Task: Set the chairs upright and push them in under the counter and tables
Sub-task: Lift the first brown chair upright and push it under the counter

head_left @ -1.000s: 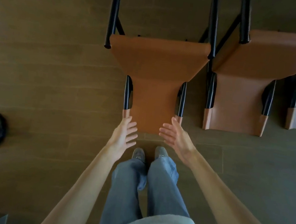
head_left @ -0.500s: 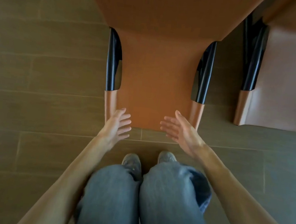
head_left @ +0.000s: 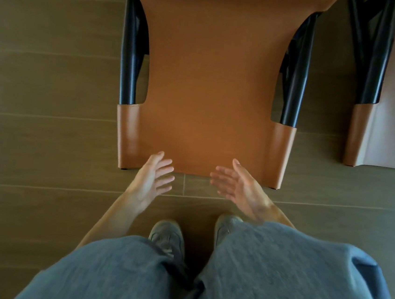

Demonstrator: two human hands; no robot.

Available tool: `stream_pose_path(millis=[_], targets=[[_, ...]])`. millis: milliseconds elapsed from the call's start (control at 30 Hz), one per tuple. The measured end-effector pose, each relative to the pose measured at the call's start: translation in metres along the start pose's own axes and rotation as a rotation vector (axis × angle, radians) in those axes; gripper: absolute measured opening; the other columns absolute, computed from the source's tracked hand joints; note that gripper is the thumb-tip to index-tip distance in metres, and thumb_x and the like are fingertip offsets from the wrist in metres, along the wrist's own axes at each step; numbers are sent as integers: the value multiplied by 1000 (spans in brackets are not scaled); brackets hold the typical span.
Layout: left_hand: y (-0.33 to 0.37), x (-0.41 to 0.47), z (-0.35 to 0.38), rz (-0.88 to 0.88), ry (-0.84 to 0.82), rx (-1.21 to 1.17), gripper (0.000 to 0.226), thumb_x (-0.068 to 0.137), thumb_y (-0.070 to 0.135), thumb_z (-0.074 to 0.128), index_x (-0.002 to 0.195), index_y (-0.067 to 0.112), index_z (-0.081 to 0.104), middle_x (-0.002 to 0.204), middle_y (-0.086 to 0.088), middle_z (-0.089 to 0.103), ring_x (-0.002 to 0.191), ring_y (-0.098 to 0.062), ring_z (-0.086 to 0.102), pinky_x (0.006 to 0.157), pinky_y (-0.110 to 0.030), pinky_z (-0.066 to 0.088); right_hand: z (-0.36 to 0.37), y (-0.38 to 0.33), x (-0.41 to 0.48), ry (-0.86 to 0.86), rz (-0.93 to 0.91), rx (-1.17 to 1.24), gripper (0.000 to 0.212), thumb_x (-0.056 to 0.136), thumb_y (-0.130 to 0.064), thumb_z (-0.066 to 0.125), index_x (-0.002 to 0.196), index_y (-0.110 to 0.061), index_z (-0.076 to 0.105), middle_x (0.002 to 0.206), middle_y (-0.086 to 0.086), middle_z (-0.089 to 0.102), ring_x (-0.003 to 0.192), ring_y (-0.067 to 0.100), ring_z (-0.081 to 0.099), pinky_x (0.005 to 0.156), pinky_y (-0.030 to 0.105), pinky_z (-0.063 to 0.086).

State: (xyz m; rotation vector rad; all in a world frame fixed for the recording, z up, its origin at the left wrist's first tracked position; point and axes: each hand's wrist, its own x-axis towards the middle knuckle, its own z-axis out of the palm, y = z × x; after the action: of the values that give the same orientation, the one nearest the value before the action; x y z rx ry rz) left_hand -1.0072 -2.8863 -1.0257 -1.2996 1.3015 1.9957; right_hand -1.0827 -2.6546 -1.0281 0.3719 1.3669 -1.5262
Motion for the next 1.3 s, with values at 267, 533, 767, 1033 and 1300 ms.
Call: stream_pose_path(millis=[267,533,767,1033,1300], targets=[[13,-5,-19,249,169,-60,45,99,44,45,132,16,55,130,-4,61,114,-19,61,100,-43,47,-3,-5,-13,162,-189,-114,56,86,-59,46,125,-21,57,129,2,62,116,14,60,101,33,44],[-14,2,-50,674,667,958,43,89,24,63,130,17,54,135,-17,41,119,-34,43,90,-48,50,-48,24,-11,573,-283,-1416,57,94,-40,53,145,-21,36,159,14,-15,147,28,-11,117,50,3],[-21,17,-54,537,577,868,36,90,32,61,125,35,51,141,-17,34,117,-38,48,96,-47,45,-42,36,-11,725,-266,-1054,44,92,-23,59,134,-22,47,156,21,-2,140,43,20,111,53,30],[-16,17,-47,489,562,719,40,83,34,66,120,41,54,137,-11,39,113,-26,47,94,-35,41,-51,25,-10,728,-179,-714,36,90,-20,61,121,-37,56,138,12,31,116,33,49,101,46,44],[2,3,-57,562,542,676,53,70,4,73,103,42,61,110,-3,63,84,-17,63,67,-22,50,-65,9,-20,781,-202,-570,61,69,9,60,101,-43,65,105,20,61,68,20,58,55,30,53]])
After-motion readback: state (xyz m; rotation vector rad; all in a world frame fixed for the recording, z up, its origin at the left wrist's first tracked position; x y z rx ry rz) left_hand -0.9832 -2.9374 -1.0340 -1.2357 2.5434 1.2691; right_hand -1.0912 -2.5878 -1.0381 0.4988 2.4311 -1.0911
